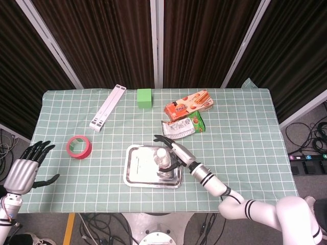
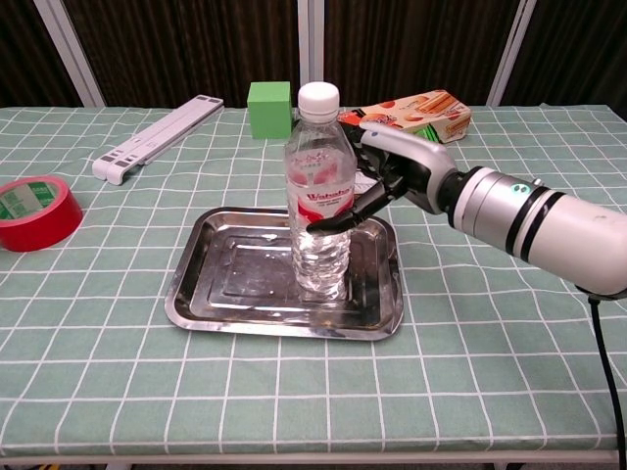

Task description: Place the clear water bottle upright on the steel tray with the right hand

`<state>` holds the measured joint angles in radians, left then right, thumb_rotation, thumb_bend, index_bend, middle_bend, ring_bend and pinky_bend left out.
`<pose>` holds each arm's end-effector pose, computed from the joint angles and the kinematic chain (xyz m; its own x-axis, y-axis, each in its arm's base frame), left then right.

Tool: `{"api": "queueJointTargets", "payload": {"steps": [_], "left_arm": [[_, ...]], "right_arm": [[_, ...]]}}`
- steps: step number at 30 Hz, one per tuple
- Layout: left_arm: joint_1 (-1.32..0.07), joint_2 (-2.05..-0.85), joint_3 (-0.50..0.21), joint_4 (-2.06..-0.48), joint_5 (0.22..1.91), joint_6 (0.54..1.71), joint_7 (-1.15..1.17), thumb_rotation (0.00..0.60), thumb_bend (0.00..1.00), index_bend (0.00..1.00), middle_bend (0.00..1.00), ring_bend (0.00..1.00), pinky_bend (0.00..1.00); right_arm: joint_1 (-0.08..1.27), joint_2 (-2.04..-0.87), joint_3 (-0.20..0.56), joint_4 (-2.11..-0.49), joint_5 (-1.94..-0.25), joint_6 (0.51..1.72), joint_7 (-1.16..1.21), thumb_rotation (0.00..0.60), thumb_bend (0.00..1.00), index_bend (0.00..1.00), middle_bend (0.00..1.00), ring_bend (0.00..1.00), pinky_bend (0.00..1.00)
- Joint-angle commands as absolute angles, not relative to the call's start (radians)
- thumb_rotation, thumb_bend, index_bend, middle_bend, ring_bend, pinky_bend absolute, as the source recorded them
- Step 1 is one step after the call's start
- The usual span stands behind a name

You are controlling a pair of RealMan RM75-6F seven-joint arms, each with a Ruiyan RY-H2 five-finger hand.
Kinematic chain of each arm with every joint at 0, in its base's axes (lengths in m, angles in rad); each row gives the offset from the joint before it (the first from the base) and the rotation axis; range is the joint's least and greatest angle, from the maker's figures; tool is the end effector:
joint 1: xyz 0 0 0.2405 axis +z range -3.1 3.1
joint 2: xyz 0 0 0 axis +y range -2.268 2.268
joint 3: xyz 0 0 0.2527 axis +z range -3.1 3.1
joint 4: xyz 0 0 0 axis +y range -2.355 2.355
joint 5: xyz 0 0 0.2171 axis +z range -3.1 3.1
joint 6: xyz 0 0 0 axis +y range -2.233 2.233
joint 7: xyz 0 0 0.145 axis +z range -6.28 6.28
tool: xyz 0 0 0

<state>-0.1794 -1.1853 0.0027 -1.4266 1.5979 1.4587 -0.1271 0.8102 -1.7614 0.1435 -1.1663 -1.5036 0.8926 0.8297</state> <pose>-0.3176 0.2034 0.1318 0.4058 0.0454 0.9128 0.9026 -0.1767 -0.3925 -0.1139 -0.3396 -0.0882 -0.2578 -0.6438 0.7205 -0.8429 -0.2147 -0.4934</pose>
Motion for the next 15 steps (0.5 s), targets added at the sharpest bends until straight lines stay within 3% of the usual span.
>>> {"api": "queueJointTargets", "payload": {"steps": [1,8,10,12,15], "left_arm": [[-0.180,-1.185,0.002,-1.431,1.599,1.460,-0.124,0.445,0.22,0.18,0.19,0.10,0.16],[-0.182,-1.185,0.002,-1.452,1.602,1.459,-0.100,0.435,0.22,0.18,0.19,0.10,0.16],[-0.184,-1.183,0.001,-1.462,1.604,1.458,-0.089,0.438,0.22,0.18,0.19,0.10,0.16],[-0.186,-1.181,-0.001,-1.471,1.605,1.457,-0.079,0.438,0.22,0.18,0.19,0.10,0.16],[-0.190,-1.181,-0.004,-1.476,1.604,1.456,-0.076,0.435,0.22,0.18,0.19,0.10,0.16]], "right_arm": [[0.808,-1.649,0.118,-1.262,-1.502,0.850,0.765,0.600,0.00,0.00,0.05,0.00,0.00],[0.766,-1.246,0.020,-1.542,-1.420,0.723,0.475,0.600,0.00,0.00,0.01,0.00,0.00],[0.728,-1.130,-0.014,-1.610,-1.358,0.734,0.330,0.600,0.00,0.00,0.01,0.00,0.00],[0.660,-1.066,-0.038,-1.655,-1.292,0.842,0.149,0.600,0.00,0.00,0.01,0.00,0.00],[0.536,-1.069,-0.055,-1.671,-1.247,1.087,-0.090,0.600,0.00,0.00,0.02,0.00,0.00]]}}
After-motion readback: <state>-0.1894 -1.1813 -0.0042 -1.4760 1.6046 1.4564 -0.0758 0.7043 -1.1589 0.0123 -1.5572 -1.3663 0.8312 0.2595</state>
